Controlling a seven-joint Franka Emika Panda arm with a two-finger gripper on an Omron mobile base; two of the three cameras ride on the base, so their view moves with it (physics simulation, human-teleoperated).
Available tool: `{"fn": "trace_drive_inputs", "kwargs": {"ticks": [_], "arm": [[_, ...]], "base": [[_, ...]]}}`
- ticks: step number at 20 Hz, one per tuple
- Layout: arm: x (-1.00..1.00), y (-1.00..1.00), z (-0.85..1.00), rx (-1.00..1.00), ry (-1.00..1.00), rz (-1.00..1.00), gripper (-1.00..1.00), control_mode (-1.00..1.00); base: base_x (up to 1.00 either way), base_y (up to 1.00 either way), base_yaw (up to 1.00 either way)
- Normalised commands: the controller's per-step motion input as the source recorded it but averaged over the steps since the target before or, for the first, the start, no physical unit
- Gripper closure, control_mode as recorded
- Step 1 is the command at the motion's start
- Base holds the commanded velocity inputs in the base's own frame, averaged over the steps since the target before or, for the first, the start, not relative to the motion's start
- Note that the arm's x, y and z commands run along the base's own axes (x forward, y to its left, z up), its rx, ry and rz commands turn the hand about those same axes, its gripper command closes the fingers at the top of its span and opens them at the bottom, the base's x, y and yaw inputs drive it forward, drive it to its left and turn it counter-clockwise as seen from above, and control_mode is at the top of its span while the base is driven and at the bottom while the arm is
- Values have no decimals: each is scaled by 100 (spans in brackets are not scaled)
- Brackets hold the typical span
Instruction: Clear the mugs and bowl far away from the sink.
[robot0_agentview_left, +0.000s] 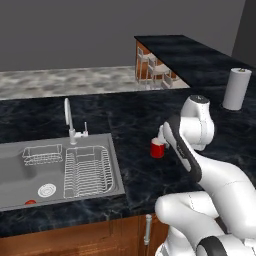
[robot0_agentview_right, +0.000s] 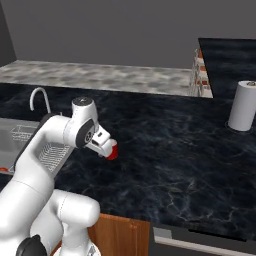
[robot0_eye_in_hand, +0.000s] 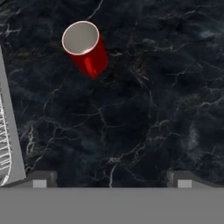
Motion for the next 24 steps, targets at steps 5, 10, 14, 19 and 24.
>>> {"fn": "trace_drive_inputs", "kwargs": {"ticks": [5,10,14,19,24], "arm": [[12,0,-14,-7,1,4,-100,-100],[21,0,-29,-9,1,8,-100,-100],[28,0,-28,-5,0,10,-100,-100],[31,0,-14,0,0,9,-100,-100],[35,0,-7,0,0,6,-100,-100]], "base": [[0,0,0],[0,0,0],[0,0,0],[0,0,0],[0,0,0]]}}
